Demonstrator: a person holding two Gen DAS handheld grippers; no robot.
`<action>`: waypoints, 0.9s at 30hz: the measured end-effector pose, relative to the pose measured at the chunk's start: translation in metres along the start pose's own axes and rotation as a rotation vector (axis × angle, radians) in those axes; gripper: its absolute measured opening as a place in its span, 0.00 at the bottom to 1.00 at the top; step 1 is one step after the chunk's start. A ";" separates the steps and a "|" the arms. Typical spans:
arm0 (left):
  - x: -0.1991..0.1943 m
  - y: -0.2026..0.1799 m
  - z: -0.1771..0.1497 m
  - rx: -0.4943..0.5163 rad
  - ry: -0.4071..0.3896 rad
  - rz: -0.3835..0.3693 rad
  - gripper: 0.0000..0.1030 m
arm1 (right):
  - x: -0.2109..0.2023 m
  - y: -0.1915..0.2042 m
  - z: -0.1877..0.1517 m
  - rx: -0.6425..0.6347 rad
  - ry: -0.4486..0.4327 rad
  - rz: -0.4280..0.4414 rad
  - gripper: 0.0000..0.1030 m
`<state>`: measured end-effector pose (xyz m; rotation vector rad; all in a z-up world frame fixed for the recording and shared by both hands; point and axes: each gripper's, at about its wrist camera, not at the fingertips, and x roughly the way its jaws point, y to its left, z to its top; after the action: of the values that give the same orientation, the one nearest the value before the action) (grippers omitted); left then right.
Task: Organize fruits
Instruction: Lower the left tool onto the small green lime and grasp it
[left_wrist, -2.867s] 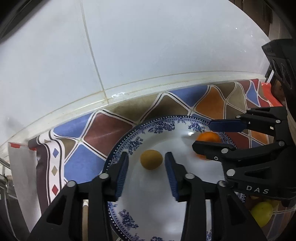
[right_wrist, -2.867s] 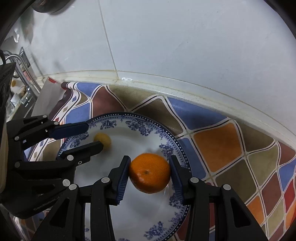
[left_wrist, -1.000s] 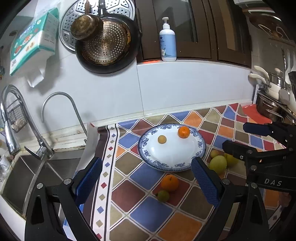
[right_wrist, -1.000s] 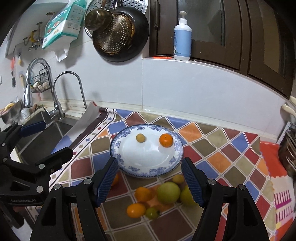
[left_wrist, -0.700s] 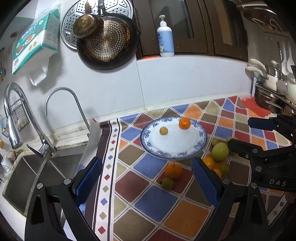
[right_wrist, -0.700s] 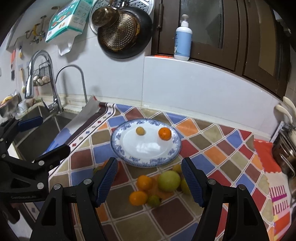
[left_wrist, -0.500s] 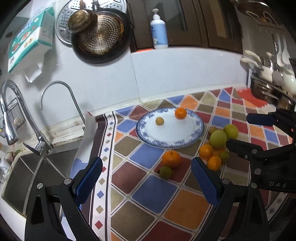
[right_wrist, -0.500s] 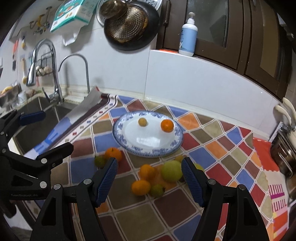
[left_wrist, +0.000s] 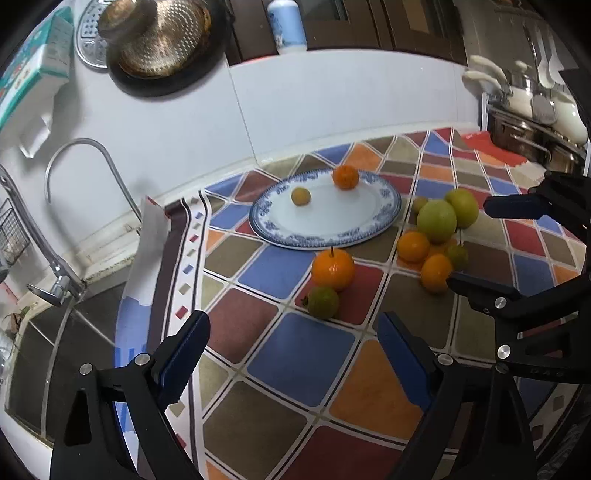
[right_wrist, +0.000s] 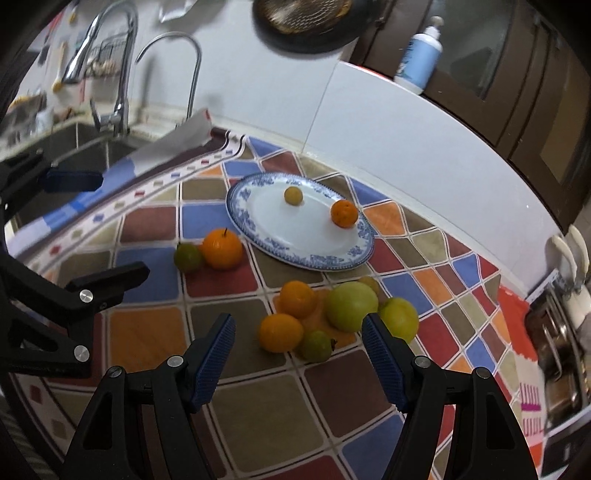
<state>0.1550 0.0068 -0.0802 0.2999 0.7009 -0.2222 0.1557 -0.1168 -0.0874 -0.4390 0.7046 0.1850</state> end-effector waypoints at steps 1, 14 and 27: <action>0.004 -0.001 -0.001 0.005 0.006 -0.001 0.88 | 0.003 0.001 0.000 -0.009 0.007 0.002 0.69; 0.046 -0.007 0.003 0.011 0.076 -0.067 0.64 | 0.043 0.001 -0.002 -0.066 0.107 0.068 0.51; 0.072 -0.010 0.010 0.028 0.117 -0.089 0.45 | 0.056 0.010 0.002 -0.157 0.118 0.082 0.43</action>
<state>0.2113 -0.0127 -0.1228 0.3102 0.8286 -0.3010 0.1952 -0.1058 -0.1267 -0.5745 0.8283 0.2951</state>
